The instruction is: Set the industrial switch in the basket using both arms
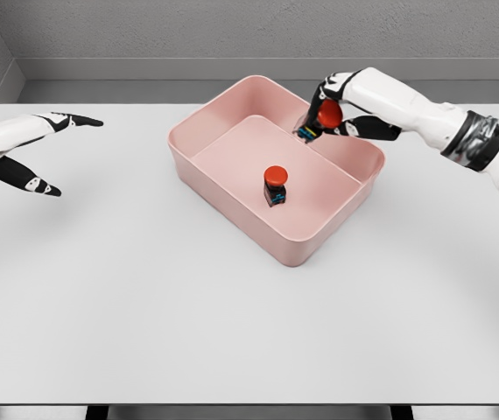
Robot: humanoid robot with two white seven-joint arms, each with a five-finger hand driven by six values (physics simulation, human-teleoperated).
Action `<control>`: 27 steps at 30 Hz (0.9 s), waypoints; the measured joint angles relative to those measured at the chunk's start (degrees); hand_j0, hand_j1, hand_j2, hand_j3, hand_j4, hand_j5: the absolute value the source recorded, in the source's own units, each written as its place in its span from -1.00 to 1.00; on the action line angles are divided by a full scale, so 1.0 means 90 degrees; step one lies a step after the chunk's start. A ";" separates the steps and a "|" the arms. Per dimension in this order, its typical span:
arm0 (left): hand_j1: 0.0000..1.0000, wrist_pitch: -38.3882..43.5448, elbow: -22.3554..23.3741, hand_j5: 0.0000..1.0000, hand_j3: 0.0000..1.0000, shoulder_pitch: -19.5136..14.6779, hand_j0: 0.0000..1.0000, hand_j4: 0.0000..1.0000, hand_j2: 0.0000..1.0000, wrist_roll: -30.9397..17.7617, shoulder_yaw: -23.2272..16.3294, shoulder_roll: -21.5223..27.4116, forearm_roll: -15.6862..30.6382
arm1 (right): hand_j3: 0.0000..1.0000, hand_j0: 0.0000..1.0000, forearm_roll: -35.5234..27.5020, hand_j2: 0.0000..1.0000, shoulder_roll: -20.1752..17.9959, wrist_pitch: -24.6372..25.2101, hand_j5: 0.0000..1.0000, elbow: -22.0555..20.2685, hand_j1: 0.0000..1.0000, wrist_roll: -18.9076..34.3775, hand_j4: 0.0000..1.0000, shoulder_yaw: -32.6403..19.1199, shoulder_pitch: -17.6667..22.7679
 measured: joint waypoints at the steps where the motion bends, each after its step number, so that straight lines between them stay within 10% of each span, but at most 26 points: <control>1: 1.00 0.0000 0.0000 1.00 1.00 0.0000 1.00 1.00 1.00 0.0000 -0.0001 -0.0005 0.0000 | 0.38 0.38 0.0026 0.38 0.0028 0.0000 0.38 0.0003 0.38 -0.0001 0.38 0.0000 0.0000; 11: 1.00 0.0000 -0.0034 1.00 1.00 0.0010 1.00 1.00 1.00 0.0000 -0.0004 -0.0025 0.0001 | 0.96 0.96 0.0339 0.96 0.0489 0.0001 0.96 0.0018 0.96 0.0001 0.96 0.0000 -0.0020; 27: 1.00 0.0000 -0.0055 1.00 1.00 0.0010 1.00 1.00 1.00 0.0000 -0.0013 -0.0031 0.0001 | 1.00 1.00 0.0409 1.00 -0.0104 0.0000 1.00 0.0583 1.00 -0.0009 1.00 -0.0798 0.0518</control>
